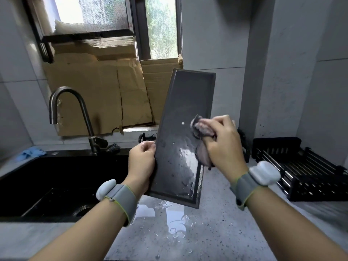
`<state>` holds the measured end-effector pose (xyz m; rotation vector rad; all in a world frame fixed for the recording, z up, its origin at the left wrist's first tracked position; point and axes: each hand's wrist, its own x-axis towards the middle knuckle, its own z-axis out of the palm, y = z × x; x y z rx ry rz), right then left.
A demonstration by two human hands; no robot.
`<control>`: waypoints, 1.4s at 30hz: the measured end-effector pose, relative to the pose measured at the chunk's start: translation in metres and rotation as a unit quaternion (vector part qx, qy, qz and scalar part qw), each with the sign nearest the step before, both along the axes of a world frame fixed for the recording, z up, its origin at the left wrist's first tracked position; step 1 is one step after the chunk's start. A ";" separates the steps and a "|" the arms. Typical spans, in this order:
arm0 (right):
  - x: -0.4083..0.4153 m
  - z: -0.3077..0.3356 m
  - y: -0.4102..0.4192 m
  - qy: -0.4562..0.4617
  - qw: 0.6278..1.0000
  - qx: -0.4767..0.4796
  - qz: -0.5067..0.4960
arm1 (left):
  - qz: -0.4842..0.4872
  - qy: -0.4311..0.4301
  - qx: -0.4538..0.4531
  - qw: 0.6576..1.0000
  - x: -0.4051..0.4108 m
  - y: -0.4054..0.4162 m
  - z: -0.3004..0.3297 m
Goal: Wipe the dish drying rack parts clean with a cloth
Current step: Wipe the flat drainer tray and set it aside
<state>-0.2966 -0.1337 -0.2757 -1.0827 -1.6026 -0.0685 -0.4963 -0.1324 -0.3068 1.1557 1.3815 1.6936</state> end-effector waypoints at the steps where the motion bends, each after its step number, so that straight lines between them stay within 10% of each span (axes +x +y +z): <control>1: 0.002 0.006 0.003 -0.002 1.000 -0.003 -0.008 | -0.006 -0.026 -0.005 1.000 0.002 -0.001 0.000; 37: 0.014 -0.051 -0.046 -0.303 0.927 -0.165 0.150 | 0.115 -0.131 0.000 0.985 -0.021 0.033 -0.002; 42: 0.019 -0.021 -0.044 -0.211 0.954 -0.146 0.157 | 0.132 -0.129 -0.016 0.983 -0.031 0.034 -0.010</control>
